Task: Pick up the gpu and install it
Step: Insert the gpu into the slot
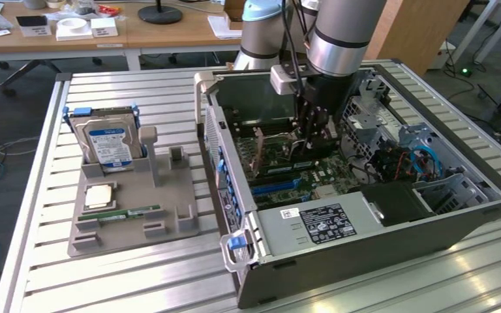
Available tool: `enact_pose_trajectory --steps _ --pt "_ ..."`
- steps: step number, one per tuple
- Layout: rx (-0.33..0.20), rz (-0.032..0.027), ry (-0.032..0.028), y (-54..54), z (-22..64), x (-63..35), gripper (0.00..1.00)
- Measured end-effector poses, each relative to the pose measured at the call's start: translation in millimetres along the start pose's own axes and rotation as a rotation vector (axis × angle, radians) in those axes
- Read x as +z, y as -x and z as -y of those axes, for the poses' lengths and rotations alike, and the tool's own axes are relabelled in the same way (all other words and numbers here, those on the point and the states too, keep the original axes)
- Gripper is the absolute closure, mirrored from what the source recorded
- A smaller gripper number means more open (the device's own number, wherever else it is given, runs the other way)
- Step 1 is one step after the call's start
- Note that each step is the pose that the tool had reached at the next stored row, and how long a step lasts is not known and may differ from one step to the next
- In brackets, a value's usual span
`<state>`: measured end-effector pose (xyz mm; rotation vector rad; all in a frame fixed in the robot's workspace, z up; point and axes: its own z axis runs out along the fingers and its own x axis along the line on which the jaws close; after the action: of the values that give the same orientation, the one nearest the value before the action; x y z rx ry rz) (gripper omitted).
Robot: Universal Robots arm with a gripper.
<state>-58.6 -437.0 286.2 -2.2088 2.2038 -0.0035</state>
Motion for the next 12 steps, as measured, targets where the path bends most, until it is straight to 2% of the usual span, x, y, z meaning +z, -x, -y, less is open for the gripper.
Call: enact_pose_trajectory --steps 12 --pt "0.000 0.0001 -0.0002 -0.1 -0.1 4.6 0.74"
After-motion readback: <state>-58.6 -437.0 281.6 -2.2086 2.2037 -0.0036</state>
